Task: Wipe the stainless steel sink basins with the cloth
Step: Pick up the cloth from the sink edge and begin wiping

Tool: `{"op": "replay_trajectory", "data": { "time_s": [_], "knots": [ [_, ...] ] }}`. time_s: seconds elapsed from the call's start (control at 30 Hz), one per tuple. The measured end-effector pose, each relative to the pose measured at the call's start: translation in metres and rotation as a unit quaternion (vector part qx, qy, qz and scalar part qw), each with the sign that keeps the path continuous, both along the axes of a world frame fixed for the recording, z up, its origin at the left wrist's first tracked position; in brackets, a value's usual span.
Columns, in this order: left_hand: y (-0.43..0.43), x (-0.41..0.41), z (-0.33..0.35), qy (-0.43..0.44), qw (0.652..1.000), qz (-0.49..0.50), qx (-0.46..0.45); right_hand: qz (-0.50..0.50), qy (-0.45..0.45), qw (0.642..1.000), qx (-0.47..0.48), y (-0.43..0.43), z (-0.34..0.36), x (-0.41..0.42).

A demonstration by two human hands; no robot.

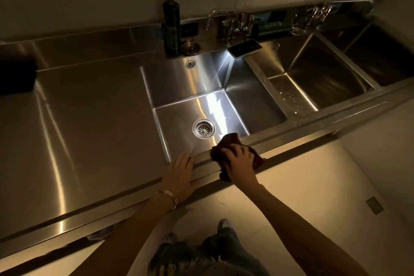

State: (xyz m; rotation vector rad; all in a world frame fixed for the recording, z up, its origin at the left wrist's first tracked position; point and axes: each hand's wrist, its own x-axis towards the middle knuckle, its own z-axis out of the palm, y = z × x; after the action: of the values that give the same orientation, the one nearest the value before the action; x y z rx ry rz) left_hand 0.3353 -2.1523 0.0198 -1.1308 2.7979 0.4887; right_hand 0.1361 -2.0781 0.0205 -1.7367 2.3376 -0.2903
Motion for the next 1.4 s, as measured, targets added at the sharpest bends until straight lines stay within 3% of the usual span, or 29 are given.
{"op": "replay_trajectory", "data": {
  "time_s": [0.07,0.13,0.33,0.43,0.7,0.93,1.0,1.17,1.23,1.33,1.4],
  "knots": [
    [-0.001,-0.021,0.001,-0.014,1.0,-0.011,-0.011,0.043,0.003,0.999,0.008,0.001,0.002,-0.024],
    [-0.002,-0.041,0.002,-0.027,0.999,-0.023,-0.02,0.023,0.016,1.0,0.007,0.003,0.003,-0.061],
    [0.006,-0.086,-0.004,-0.046,0.999,-0.002,-0.022,-0.207,0.03,0.978,0.028,0.007,0.011,-0.191],
    [0.009,-0.102,-0.007,-0.067,0.997,0.027,-0.03,-0.245,0.003,0.969,0.036,0.0,0.012,-0.207],
    [0.019,-0.168,-0.001,-0.05,0.997,0.048,-0.022,-0.022,0.069,0.995,0.062,0.024,0.009,-0.209],
    [0.01,-0.204,0.008,-0.025,0.999,-0.01,-0.018,-0.208,0.039,0.975,0.073,0.008,0.021,-0.276],
    [0.005,-0.212,0.01,-0.021,0.999,-0.032,-0.005,-0.194,0.048,0.977,0.075,0.005,0.022,-0.263],
    [-0.006,-0.234,0.012,0.005,0.997,-0.069,0.034,-0.037,0.094,0.991,0.087,0.024,0.02,-0.258],
    [-0.012,-0.241,0.011,0.009,0.995,-0.094,0.021,-0.093,0.088,0.988,0.082,0.02,0.025,-0.276],
    [-0.02,-0.248,0.008,0.011,0.993,-0.115,0.019,-0.265,0.023,0.962,0.064,0.0,0.03,-0.277],
    [-0.022,-0.251,0.007,0.015,0.993,-0.117,0.024,-0.263,0.032,0.962,0.066,-0.01,0.027,-0.263]
  ]
}}
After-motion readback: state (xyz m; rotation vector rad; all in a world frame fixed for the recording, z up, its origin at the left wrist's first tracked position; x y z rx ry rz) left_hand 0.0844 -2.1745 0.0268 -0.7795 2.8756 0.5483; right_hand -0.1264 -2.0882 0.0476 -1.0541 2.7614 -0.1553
